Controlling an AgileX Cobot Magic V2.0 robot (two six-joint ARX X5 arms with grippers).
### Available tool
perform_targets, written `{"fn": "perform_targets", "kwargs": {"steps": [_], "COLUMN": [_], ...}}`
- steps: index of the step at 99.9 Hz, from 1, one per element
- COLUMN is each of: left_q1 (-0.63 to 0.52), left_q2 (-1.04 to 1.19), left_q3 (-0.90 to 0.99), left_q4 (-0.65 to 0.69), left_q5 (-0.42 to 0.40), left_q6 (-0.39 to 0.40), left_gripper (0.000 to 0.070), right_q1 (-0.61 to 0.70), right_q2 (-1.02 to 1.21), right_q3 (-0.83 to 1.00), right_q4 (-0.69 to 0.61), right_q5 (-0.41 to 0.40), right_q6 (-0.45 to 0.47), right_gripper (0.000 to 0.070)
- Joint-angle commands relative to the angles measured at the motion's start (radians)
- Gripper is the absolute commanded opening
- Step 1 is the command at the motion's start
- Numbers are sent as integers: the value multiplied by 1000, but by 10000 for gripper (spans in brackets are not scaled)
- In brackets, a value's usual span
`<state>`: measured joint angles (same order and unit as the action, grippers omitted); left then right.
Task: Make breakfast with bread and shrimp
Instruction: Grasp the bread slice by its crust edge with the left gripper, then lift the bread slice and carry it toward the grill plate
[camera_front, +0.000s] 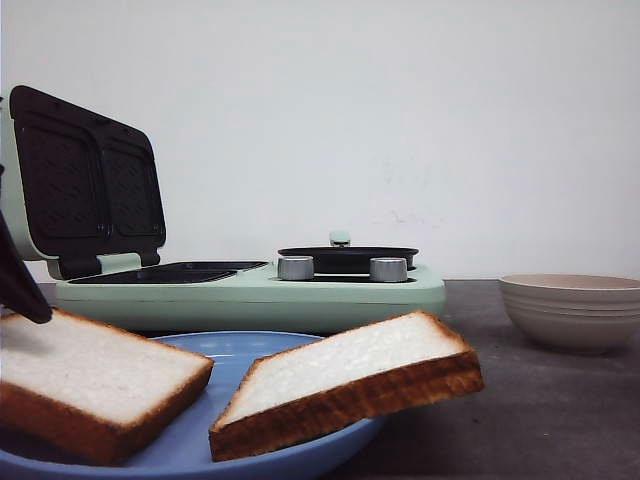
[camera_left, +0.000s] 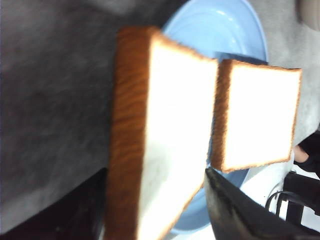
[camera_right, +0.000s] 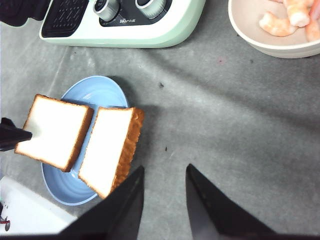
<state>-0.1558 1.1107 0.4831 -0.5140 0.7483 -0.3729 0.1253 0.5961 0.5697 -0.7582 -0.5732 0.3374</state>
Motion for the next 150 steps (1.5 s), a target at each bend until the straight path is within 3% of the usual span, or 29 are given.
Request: {"fn": "perform_targets", "kwargs": {"steps": [1, 16, 33, 82, 129, 150], "left_q1": [-11, -24, -29, -29, -29, -29], "left_q2": [19, 27, 27, 8, -203, -235], "left_q3": [8, 8, 8, 10, 42, 124], "left_q4": [19, 39, 42, 51, 60, 65], "left_q5": [9, 8, 7, -3, -12, -89], "left_q6": [9, 0, 2, 1, -34, -43], "left_gripper": [313, 283, 0, 3, 4, 4], "right_q1": [3, 3, 3, 3, 3, 3], "right_q2": [3, 3, 3, 3, 3, 3], "right_q3": [19, 19, 19, 19, 19, 19], "right_q4": [9, 10, 9, 0, 1, 1], "right_q5": [-4, -4, -4, -4, -4, -4], "right_q6": [-12, -12, -11, -9, -12, -12], "right_gripper": [158, 158, 158, 158, 158, 158]}}
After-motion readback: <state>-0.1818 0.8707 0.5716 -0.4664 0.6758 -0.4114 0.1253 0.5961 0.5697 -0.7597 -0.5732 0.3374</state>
